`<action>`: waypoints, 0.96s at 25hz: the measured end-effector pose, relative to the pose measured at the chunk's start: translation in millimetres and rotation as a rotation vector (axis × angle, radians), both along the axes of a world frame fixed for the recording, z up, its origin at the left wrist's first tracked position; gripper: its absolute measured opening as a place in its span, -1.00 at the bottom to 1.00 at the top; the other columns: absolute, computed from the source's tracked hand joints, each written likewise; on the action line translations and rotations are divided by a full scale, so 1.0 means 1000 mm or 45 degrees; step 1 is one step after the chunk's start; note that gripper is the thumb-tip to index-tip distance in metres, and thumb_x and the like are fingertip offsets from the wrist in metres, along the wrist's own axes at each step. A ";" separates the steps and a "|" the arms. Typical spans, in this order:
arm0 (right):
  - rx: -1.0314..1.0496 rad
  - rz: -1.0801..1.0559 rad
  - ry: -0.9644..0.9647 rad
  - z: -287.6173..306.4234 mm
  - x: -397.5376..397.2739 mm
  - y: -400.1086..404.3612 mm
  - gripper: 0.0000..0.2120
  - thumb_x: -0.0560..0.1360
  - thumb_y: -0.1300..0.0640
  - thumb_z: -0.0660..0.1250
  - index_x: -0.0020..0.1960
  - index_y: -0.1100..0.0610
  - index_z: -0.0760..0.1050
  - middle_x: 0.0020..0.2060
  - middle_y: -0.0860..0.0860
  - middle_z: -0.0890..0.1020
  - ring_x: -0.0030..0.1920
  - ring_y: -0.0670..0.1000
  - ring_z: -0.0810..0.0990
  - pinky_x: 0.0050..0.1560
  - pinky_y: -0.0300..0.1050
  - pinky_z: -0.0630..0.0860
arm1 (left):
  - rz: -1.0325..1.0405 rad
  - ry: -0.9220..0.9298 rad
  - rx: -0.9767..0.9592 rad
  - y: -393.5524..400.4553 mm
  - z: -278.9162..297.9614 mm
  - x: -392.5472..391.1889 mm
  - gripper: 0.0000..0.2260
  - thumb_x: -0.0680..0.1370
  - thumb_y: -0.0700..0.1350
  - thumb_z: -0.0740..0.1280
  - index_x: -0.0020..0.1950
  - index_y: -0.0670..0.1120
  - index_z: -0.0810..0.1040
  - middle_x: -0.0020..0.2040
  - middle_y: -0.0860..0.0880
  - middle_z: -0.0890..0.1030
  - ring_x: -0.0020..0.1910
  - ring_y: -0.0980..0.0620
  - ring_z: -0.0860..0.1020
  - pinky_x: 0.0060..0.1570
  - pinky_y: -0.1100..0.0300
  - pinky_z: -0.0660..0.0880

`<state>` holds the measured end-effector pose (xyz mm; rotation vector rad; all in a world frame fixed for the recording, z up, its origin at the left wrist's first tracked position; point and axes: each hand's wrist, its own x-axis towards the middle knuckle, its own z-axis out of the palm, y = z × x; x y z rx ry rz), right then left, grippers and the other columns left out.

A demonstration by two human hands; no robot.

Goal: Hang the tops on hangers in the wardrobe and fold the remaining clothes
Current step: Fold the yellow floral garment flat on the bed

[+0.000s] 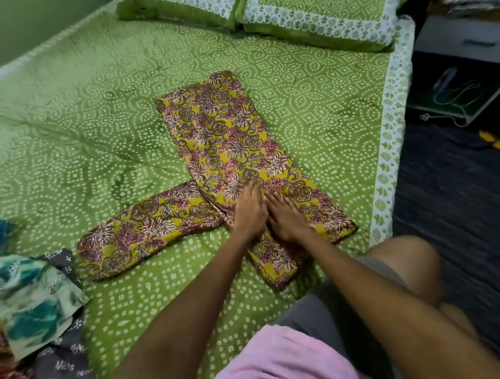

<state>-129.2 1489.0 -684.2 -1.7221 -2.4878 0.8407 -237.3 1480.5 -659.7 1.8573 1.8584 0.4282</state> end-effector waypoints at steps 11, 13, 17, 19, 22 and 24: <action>0.227 -0.576 -0.370 -0.019 0.043 -0.004 -0.11 0.46 -0.41 -0.21 0.52 0.20 -0.24 0.52 0.13 -0.17 0.52 0.12 -0.20 0.46 0.03 -0.28 | 0.274 0.553 -0.057 -0.014 -0.039 -0.130 -0.25 0.44 0.40 -0.21 0.54 0.05 -0.08 0.56 -0.04 -0.10 0.53 -0.03 -0.13 0.44 -0.06 -0.25; 0.241 -0.572 -0.363 -0.019 0.045 -0.006 -0.10 0.44 -0.40 -0.22 0.52 0.22 -0.22 0.52 0.15 -0.13 0.52 0.13 -0.16 0.48 0.03 -0.25 | 0.373 0.507 -0.041 -0.030 -0.037 -0.161 -0.27 0.47 0.37 -0.12 0.55 0.02 -0.02 0.56 -0.05 -0.05 0.53 -0.04 -0.10 0.45 -0.03 -0.20; 0.256 -0.552 -0.366 -0.022 0.047 -0.010 -0.15 0.49 -0.36 -0.14 0.52 0.23 -0.19 0.52 0.16 -0.10 0.52 0.12 -0.13 0.50 0.03 -0.21 | 0.569 0.480 -0.073 -0.056 -0.032 -0.212 -0.30 0.52 0.36 -0.04 0.55 0.00 0.00 0.56 -0.06 -0.02 0.53 -0.04 -0.07 0.45 -0.05 -0.20; 0.257 -0.539 -0.377 -0.020 0.048 -0.012 -0.18 0.52 -0.32 -0.12 0.52 0.24 -0.18 0.52 0.16 -0.09 0.52 0.12 -0.13 0.48 0.01 -0.23 | 0.662 0.480 -0.108 -0.068 -0.027 -0.237 -0.28 0.51 0.38 -0.08 0.55 0.00 -0.02 0.56 -0.08 -0.05 0.53 -0.06 -0.10 0.43 -0.07 -0.28; 0.283 -0.538 -0.457 -0.015 0.046 -0.017 -0.26 0.57 -0.24 -0.11 0.52 0.27 -0.14 0.52 0.18 -0.07 0.52 0.12 -0.14 0.48 0.02 -0.26 | 0.833 0.434 -0.155 -0.084 -0.019 -0.267 -0.31 0.55 0.33 0.01 0.54 -0.06 0.04 0.55 -0.15 0.03 0.52 -0.15 -0.05 0.43 -0.14 -0.22; 0.412 -0.460 -0.543 -0.016 0.039 -0.021 -0.38 0.62 -0.09 -0.16 0.51 0.30 -0.10 0.51 0.20 -0.06 0.52 0.13 -0.15 0.45 0.03 -0.37 | 0.809 0.536 -0.245 -0.082 -0.009 -0.291 -0.35 0.54 0.30 0.10 0.45 -0.15 0.25 0.45 -0.24 0.25 0.45 -0.21 0.18 0.39 -0.14 0.07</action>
